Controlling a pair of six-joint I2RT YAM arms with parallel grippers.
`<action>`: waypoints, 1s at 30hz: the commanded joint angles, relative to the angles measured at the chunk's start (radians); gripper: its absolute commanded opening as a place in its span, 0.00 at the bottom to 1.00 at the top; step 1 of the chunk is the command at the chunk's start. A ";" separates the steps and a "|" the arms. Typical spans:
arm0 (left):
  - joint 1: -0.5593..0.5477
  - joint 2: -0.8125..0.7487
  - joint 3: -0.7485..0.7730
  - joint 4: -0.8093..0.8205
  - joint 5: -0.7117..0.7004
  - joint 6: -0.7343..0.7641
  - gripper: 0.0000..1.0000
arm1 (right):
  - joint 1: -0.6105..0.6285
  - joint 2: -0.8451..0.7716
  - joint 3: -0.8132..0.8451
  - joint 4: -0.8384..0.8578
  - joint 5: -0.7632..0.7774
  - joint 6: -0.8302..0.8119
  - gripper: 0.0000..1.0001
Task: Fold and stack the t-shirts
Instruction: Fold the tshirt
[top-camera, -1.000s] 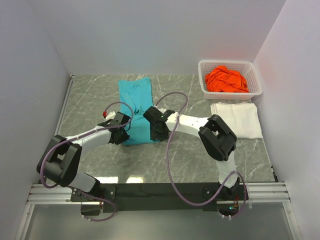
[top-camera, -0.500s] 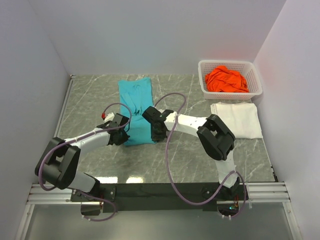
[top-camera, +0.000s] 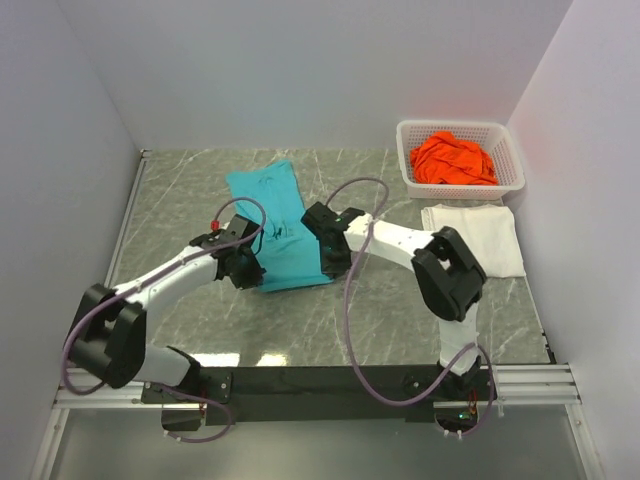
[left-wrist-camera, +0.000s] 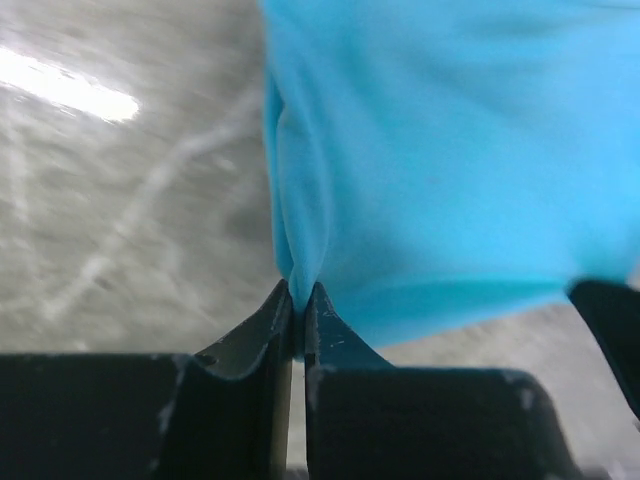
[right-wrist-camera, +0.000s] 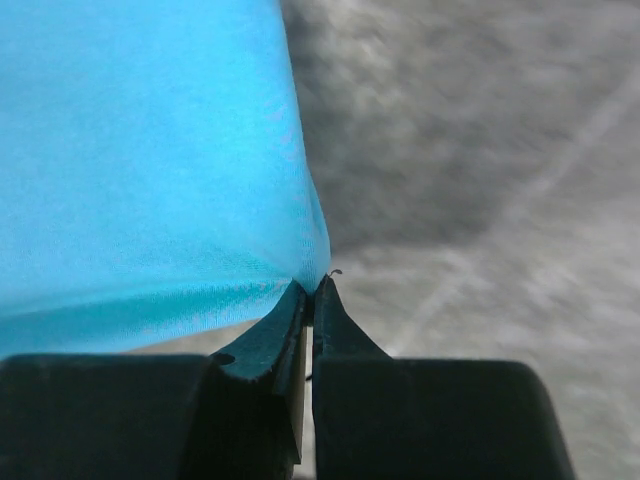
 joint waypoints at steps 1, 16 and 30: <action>-0.032 -0.122 0.048 -0.176 0.076 0.016 0.01 | -0.010 -0.158 -0.035 -0.159 0.069 -0.086 0.00; -0.554 -0.528 -0.175 -0.250 0.260 -0.393 0.01 | 0.208 -0.605 -0.325 -0.418 -0.036 -0.019 0.00; -0.633 -0.765 -0.064 -0.501 -0.097 -0.782 0.00 | 0.171 -0.432 0.129 -0.621 0.004 -0.195 0.00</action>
